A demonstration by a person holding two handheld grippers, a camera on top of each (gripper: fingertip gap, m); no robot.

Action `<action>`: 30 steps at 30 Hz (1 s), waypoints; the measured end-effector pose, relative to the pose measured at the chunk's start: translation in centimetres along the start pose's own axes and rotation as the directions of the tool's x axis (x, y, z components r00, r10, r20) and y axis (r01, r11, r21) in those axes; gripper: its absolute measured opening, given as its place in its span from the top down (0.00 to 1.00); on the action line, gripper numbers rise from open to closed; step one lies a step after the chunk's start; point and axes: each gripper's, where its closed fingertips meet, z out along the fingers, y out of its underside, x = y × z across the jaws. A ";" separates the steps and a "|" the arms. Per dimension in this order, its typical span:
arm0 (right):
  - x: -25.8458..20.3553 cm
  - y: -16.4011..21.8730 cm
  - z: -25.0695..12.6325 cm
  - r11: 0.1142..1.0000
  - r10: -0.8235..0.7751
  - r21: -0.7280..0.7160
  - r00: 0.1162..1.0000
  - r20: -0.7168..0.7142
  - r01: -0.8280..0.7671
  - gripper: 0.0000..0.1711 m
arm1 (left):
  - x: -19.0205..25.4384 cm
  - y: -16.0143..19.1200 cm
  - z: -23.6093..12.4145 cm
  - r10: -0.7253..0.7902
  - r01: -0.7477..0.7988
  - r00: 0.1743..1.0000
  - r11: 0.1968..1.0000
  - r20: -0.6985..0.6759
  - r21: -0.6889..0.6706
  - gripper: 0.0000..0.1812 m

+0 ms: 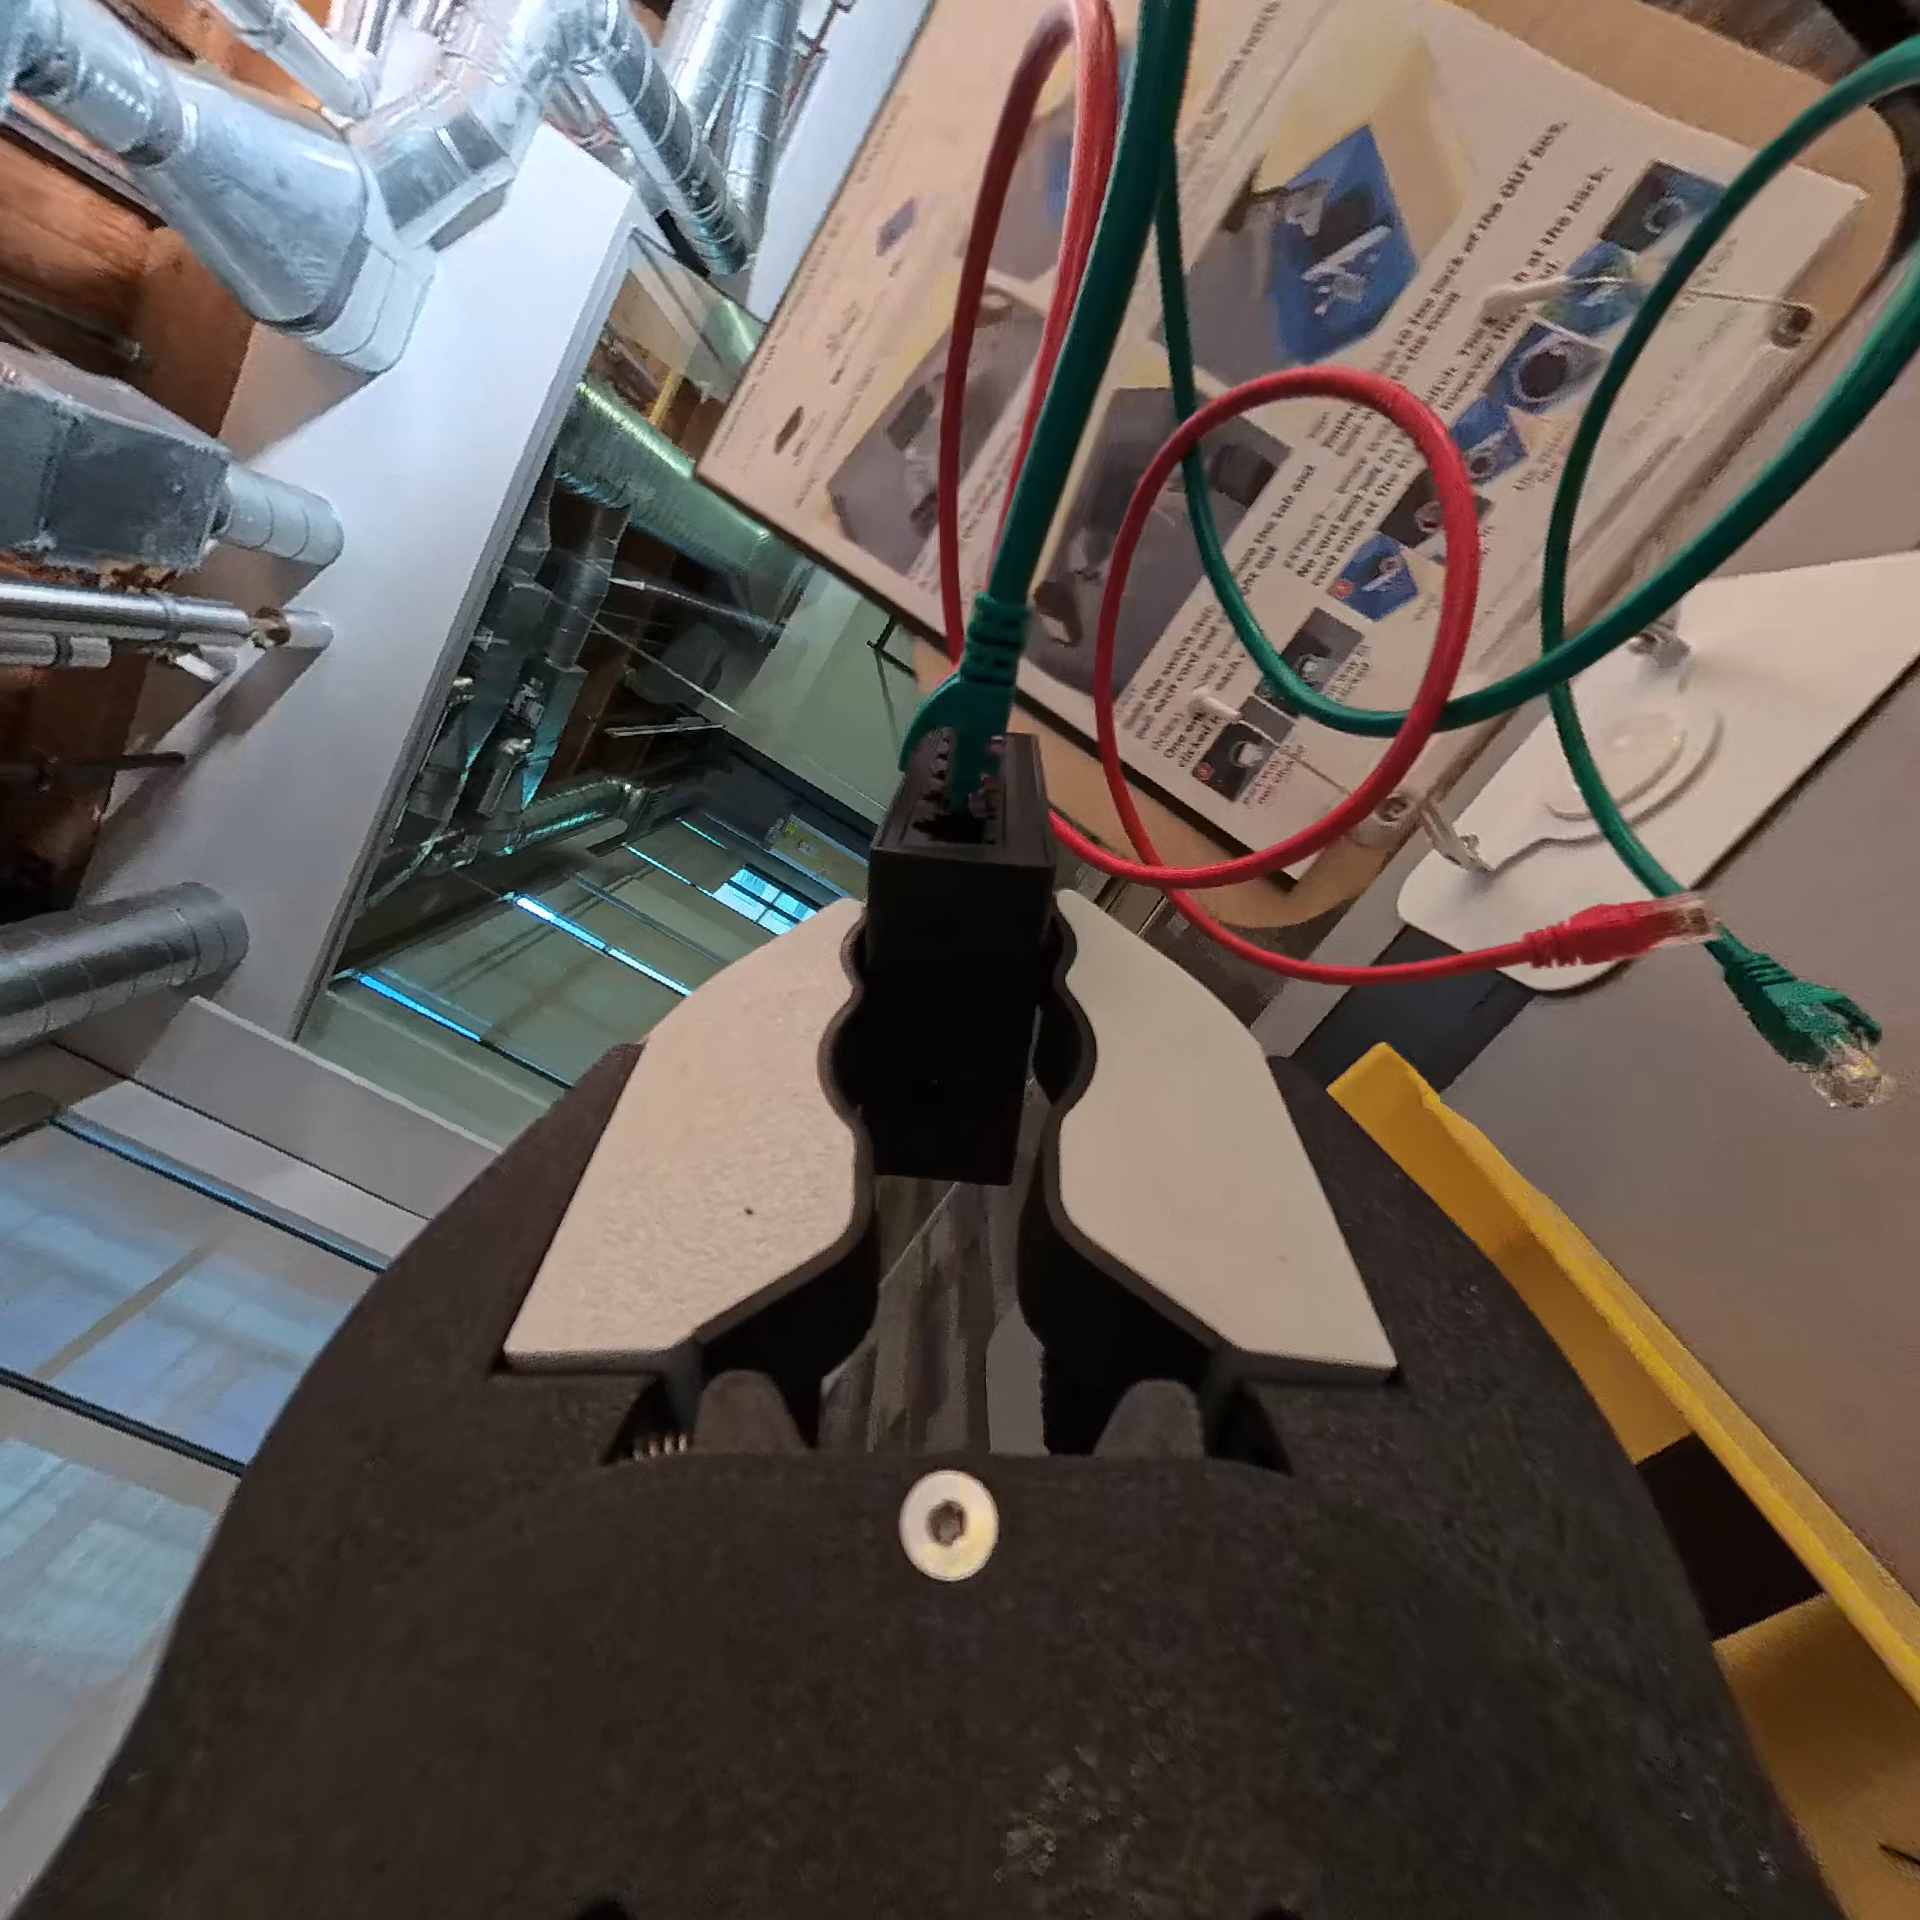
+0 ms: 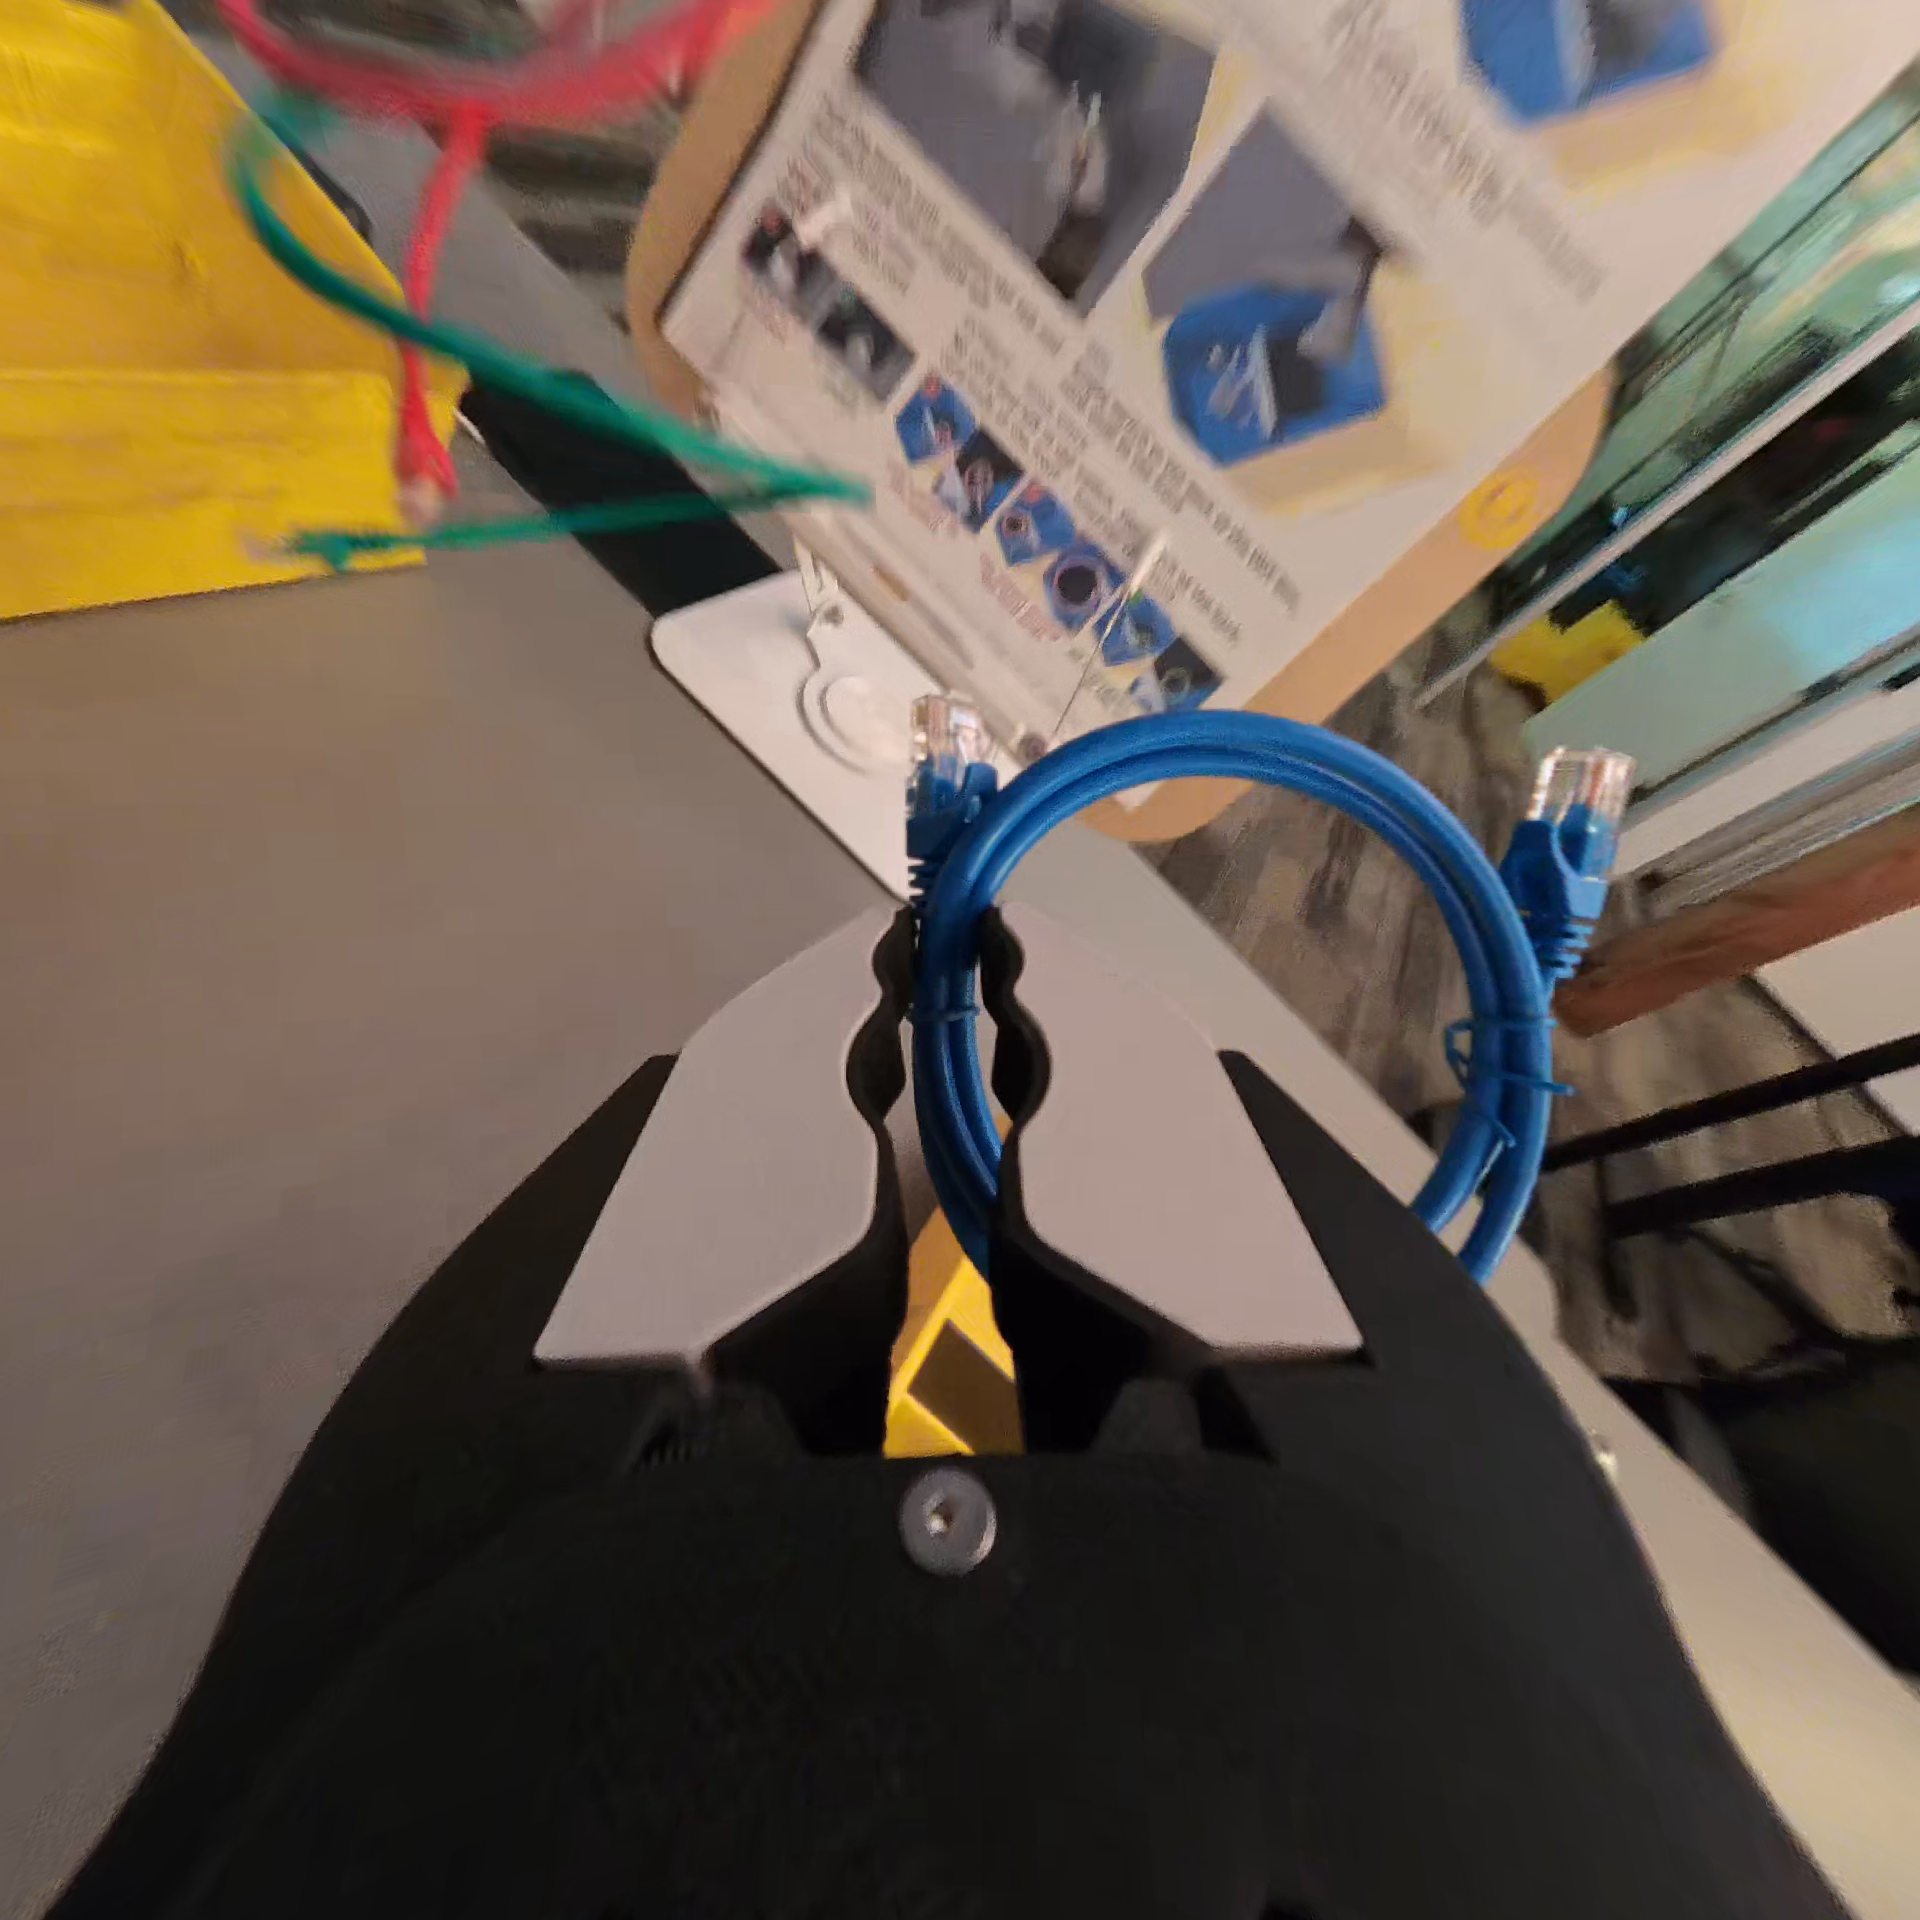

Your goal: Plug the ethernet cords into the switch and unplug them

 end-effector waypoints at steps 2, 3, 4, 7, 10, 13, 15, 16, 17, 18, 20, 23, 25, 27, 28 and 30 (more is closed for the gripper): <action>-0.7 -2.3 -2.8 0.997 -0.031 0.070 0.999 0.008 0.030 0.92 | 1.5 -0.7 0.4 0.048 -0.048 0.999 0.999 -0.023 0.008 0.85; -1.4 -3.5 -3.9 0.993 -0.054 0.103 0.998 0.021 0.051 0.92 | 2.4 -1.1 0.6 0.060 -0.059 0.997 0.998 -0.045 0.014 0.85; -2.6 -4.5 -4.8 0.987 -0.086 0.138 0.995 0.046 0.079 0.92 | 3.4 -1.6 0.7 0.075 -0.073 0.995 0.997 -0.067 0.025 0.85; -6.6 -6.7 -5.9 0.971 -0.163 0.198 0.977 0.135 0.134 0.92 | 6.2 -3.3 0.9 0.142 -0.136 0.984 0.989 -0.109 0.066 0.85; -9.6 -7.2 -5.0 0.963 -0.220 0.196 0.957 0.187 0.183 0.92 | 9.1 -5.1 0.8 0.200 -0.182 0.967 0.976 -0.158 0.120 0.85; -10.8 -6.6 -3.6 0.965 -0.241 0.158 0.945 0.220 0.209 0.92 | 11.8 -6.3 0.5 0.245 -0.213 0.948 0.963 -0.205 0.166 0.85; -10.7 -5.8 -2.9 0.966 -0.252 0.119 0.944 0.212 0.231 0.92 | 13.2 -6.9 0.3 0.254 -0.213 0.938 0.959 -0.237 0.185 0.85; -10.6 -5.5 -2.6 0.965 -0.259 0.101 0.944 0.203 0.243 0.92 | 13.6 -7.0 0.3 0.264 -0.222 0.933 0.957 -0.243 0.190 0.85; -10.7 -5.2 -2.4 0.964 -0.266 0.087 0.941 0.208 0.253 0.92 | 14.1 -7.2 0.2 0.280 -0.235 0.929 0.952 -0.244 0.196 0.85; -10.9 -5.0 -2.3 0.960 -0.278 0.075 0.936 0.215 0.269 0.92 | 14.5 -7.2 0.2 0.289 -0.244 0.924 0.950 -0.251 0.196 0.85; -10.9 -4.5 -1.9 0.951 -0.308 0.041 0.930 0.199 0.306 0.92 | 15.1 -7.3 0.1 0.306 -0.259 0.916 0.946 -0.262 0.197 0.85; -11.2 -3.5 -1.3 0.940 -0.329 -0.017 0.921 0.208 0.339 0.92 | 15.8 -7.5 -0.1 0.339 -0.292 0.901 0.936 -0.270 0.198 0.85; -11.7 -2.9 -0.9 0.939 -0.320 -0.043 0.916 0.243 0.340 0.92 | 16.1 -7.7 -0.2 0.360 -0.314 0.893 0.928 -0.271 0.199 0.85; -11.7 -2.5 -0.6 0.938 -0.318 -0.062 0.916 0.243 0.342 0.92 | 16.5 -7.7 -0.4 0.381 -0.334 0.882 0.921 -0.276 0.202 0.85; -11.8 -2.3 -0.5 0.937 -0.316 -0.071 0.915 0.250 0.343 0.92 | 16.7 -7.8 -0.4 0.390 -0.343 0.879 0.917 -0.274 0.205 0.85; -11.8 -2.1 -0.3 0.937 -0.310 -0.083 0.916 0.253 0.340 0.92 | 17.0 -7.9 -0.5 0.404 -0.354 0.871 0.911 -0.279 0.213 0.85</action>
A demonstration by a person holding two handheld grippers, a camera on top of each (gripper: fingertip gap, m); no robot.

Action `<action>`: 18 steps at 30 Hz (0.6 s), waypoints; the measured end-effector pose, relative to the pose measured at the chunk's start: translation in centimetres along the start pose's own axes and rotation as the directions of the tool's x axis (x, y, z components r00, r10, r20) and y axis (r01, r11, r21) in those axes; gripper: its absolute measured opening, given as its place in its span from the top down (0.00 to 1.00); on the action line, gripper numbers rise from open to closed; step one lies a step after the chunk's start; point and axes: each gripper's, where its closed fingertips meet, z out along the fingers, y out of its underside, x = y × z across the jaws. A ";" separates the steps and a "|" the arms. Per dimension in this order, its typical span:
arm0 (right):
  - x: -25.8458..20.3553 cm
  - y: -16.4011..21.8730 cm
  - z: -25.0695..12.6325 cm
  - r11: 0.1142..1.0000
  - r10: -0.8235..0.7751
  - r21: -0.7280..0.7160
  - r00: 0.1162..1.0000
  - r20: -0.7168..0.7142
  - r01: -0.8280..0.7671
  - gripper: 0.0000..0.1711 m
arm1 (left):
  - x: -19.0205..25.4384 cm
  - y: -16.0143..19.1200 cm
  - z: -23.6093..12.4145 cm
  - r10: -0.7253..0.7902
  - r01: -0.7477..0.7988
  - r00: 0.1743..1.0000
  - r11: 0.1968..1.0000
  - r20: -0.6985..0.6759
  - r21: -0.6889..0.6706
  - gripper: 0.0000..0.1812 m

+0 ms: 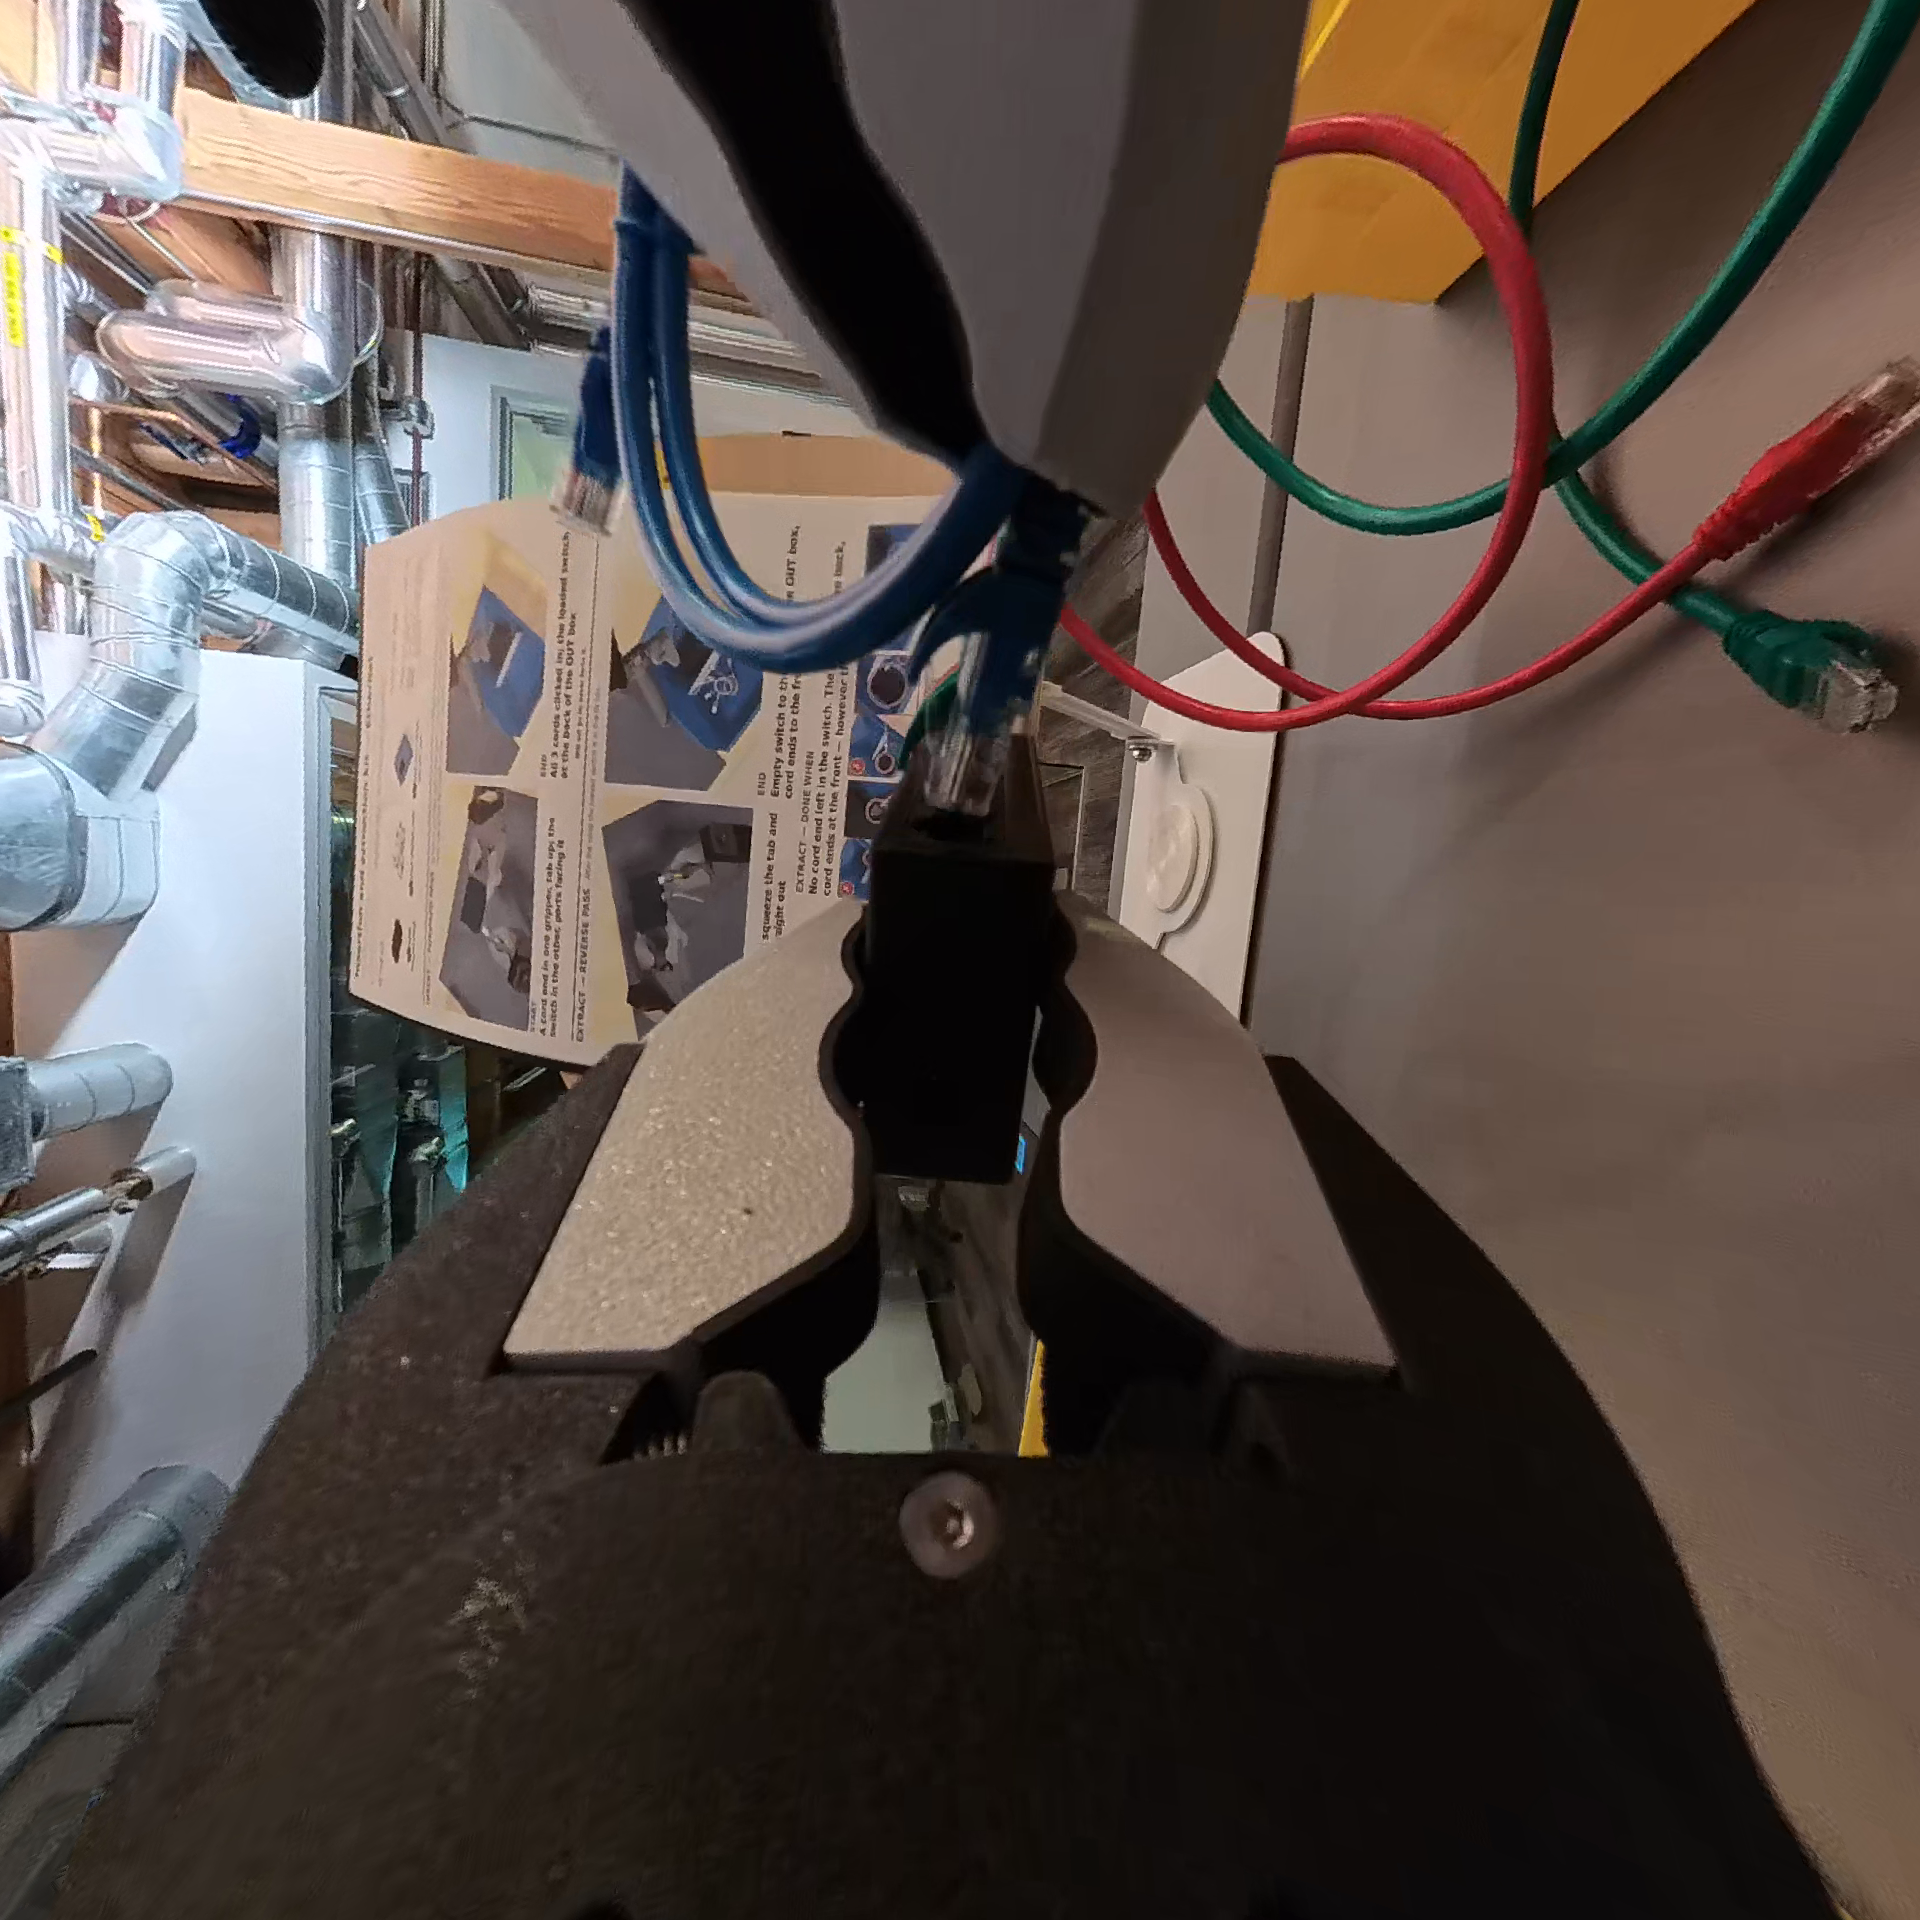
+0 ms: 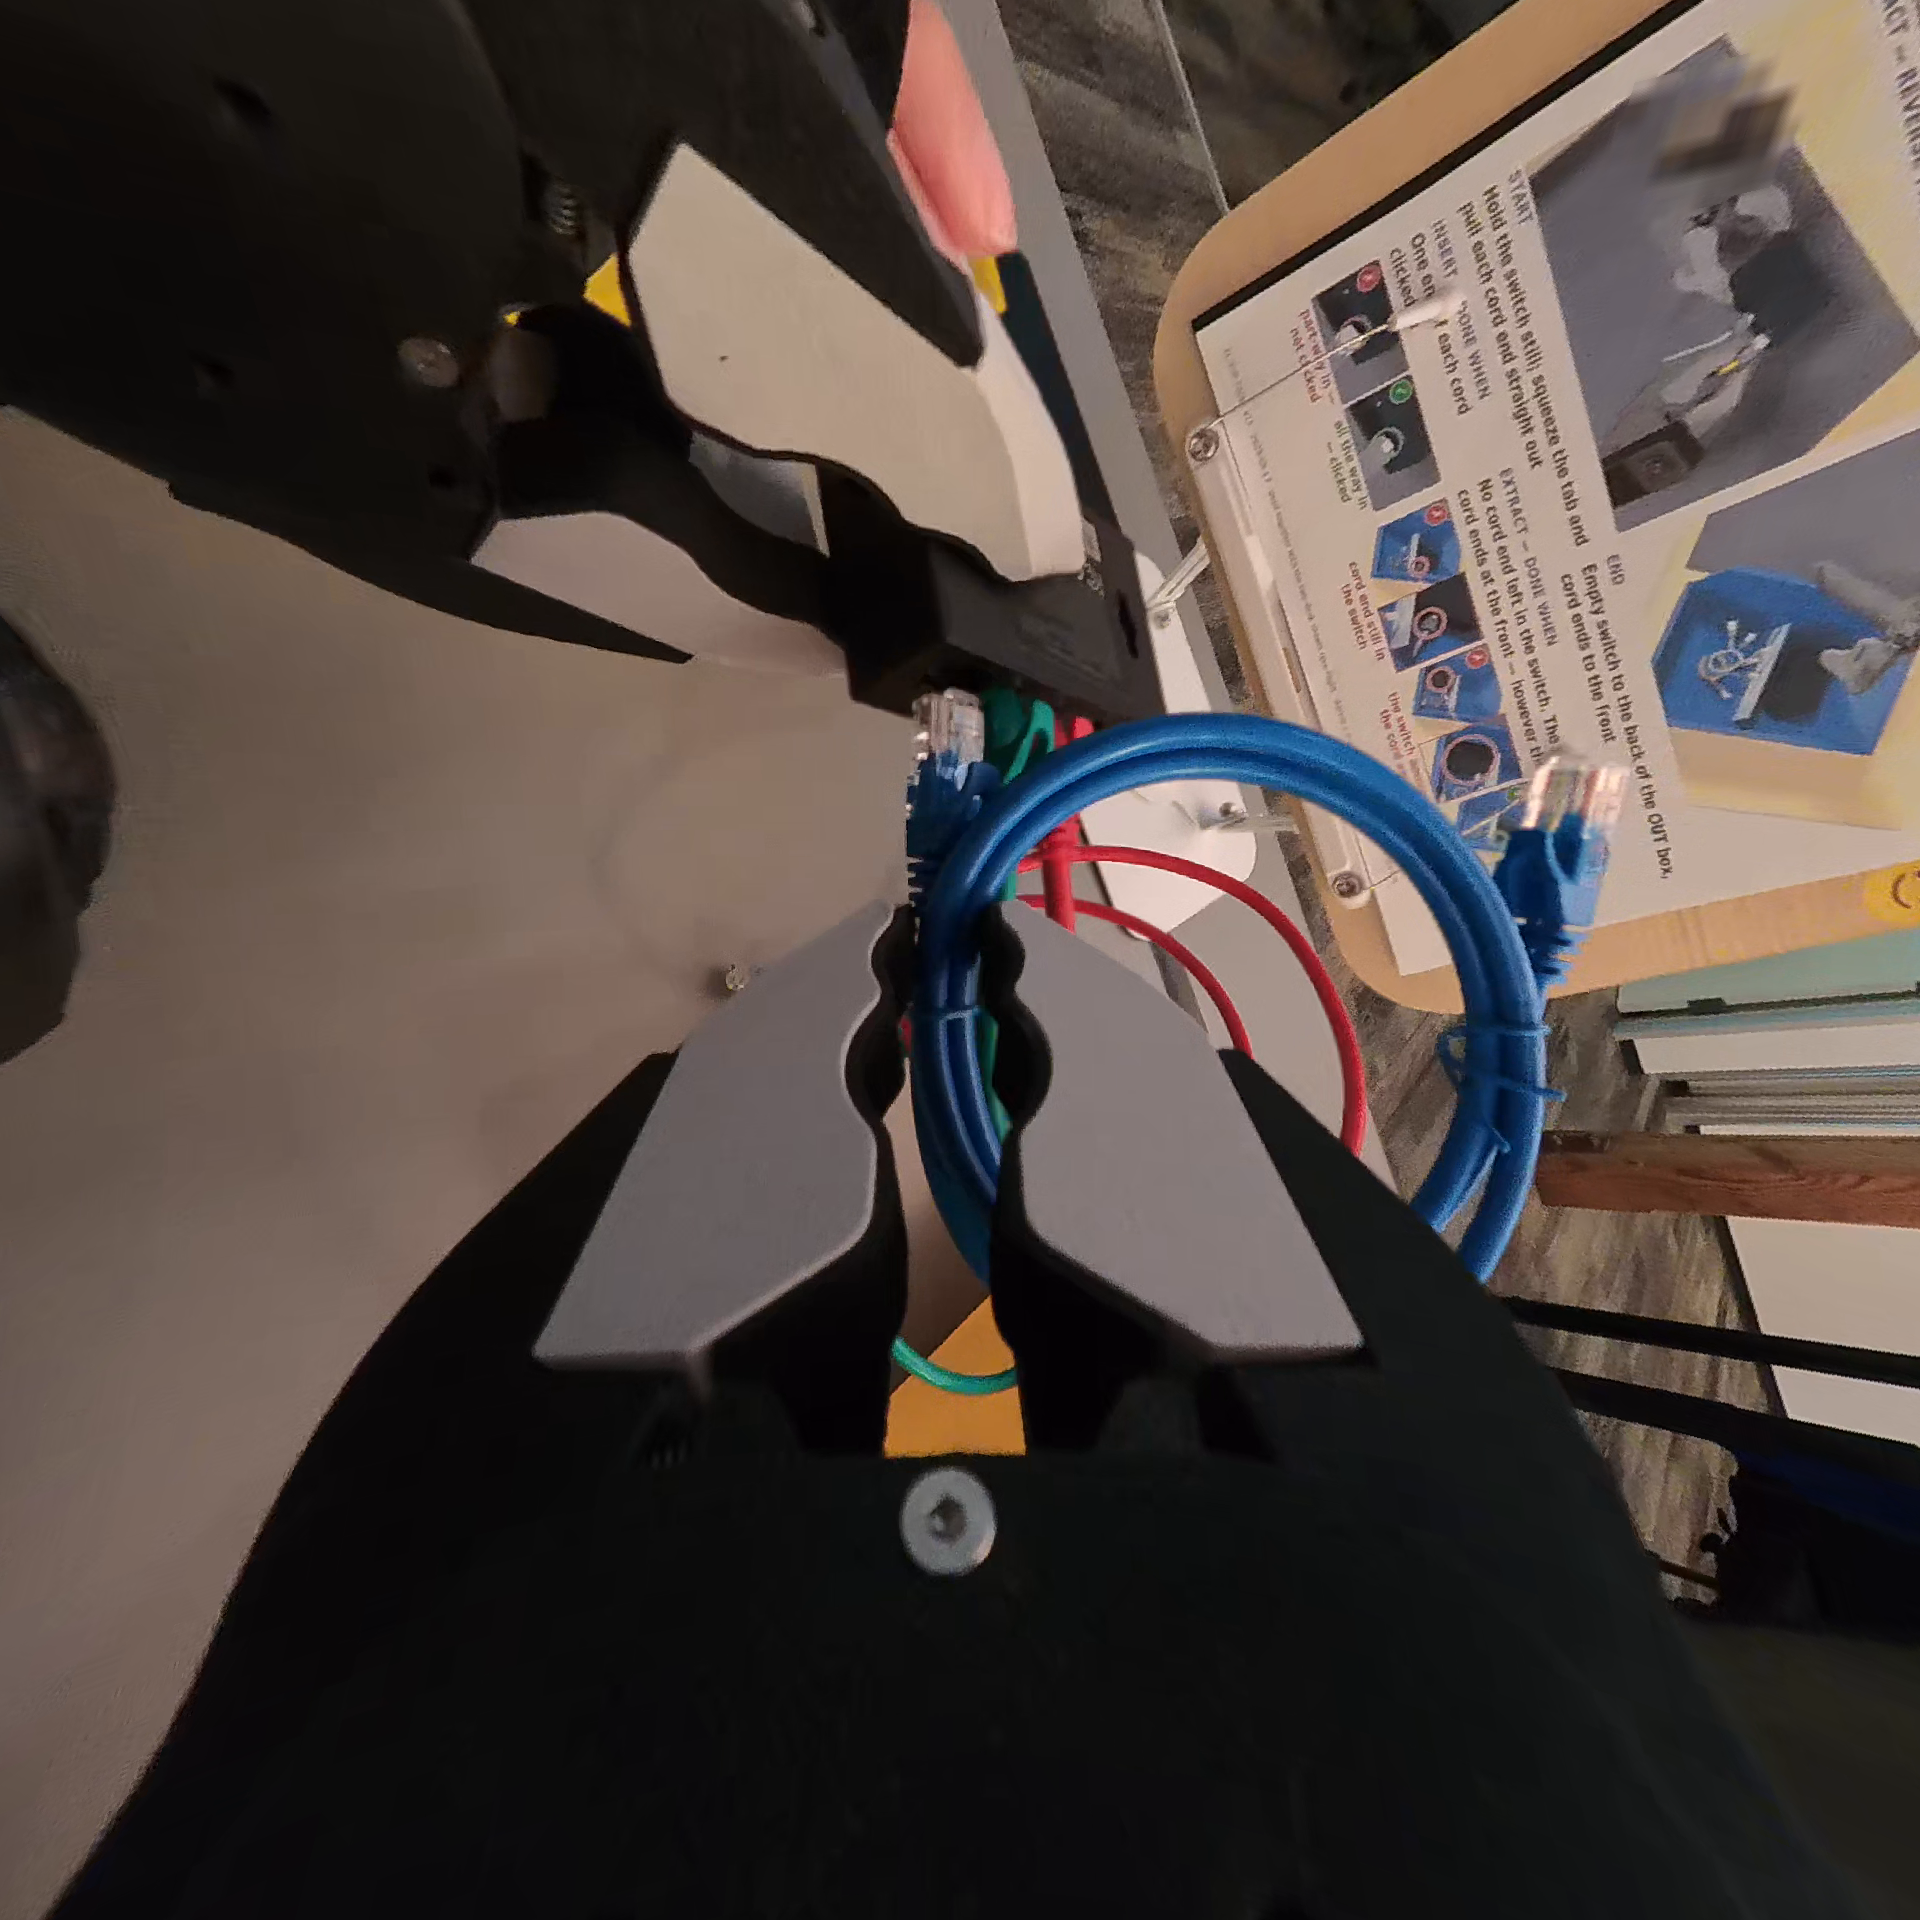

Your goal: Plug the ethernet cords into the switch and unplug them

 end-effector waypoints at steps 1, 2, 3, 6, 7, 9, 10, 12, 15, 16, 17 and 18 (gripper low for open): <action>0.0 0.0 0.1 1.000 -0.001 -0.002 1.000 -0.001 0.001 0.92 | 0.1 -0.2 0.0 0.010 -0.010 1.000 1.000 -0.002 0.005 0.85; -0.1 0.1 0.2 1.000 -0.004 -0.008 1.000 0.006 0.004 0.92 | 0.3 -0.4 0.0 0.023 -0.023 1.000 1.000 -0.005 0.014 0.85; -0.2 0.3 0.3 1.000 -0.007 -0.018 1.000 0.010 0.007 0.92 | 0.4 -0.4 0.0 0.037 -0.037 0.999 0.999 -0.007 0.012 0.85; -0.5 0.5 0.5 1.000 -0.013 -0.028 1.000 0.026 0.014 0.92 | 0.6 -0.3 0.0 0.066 -0.066 0.998 0.998 -0.007 0.004 0.85; -0.6 0.6 0.6 0.999 -0.011 -0.032 0.999 0.038 0.012 0.92 | 0.8 -0.4 0.0 0.081 -0.081 0.997 0.997 -0.009 0.008 0.85; -1.0 0.4 0.6 1.000 0.017 -0.020 0.997 0.069 -0.015 0.92 | 0.9 -0.6 -0.1 0.127 -0.127 0.992 0.992 0.002 0.024 0.85; -1.1 0.6 0.7 0.999 0.038 -0.036 0.996 0.080 -0.035 0.92 | 1.0 -0.9 -0.2 0.139 -0.139 0.990 0.990 0.006 0.033 0.85; -1.3 0.8 0.7 0.998 0.040 -0.054 0.995 0.090 -0.036 0.92 | 1.4 -1.0 -0.1 0.169 -0.169 0.986 0.985 -0.003 0.023 0.85; -1.2 0.5 0.9 0.998 0.036 -0.044 0.997 0.070 -0.033 0.92 | 1.3 -0.7 0.0 0.157 -0.157 0.988 0.987 -0.002 0.013 0.85; -1.1 0.3 1.0 0.999 0.032 -0.034 0.998 0.062 -0.030 0.92 | 1.2 -0.6 0.0 0.146 -0.146 0.989 0.989 -0.001 0.011 0.85; -0.8 0.1 1.0 0.999 0.030 -0.014 0.999 0.044 -0.030 0.92 | 0.9 -0.4 0.1 0.124 -0.124 0.992 0.992 0.009 0.004 0.85; -0.4 -0.3 1.0 0.999 0.035 0.012 0.999 0.020 -0.036 0.91 | 0.6 -0.2 0.1 0.087 -0.087 0.996 0.996 0.013 -0.008 0.85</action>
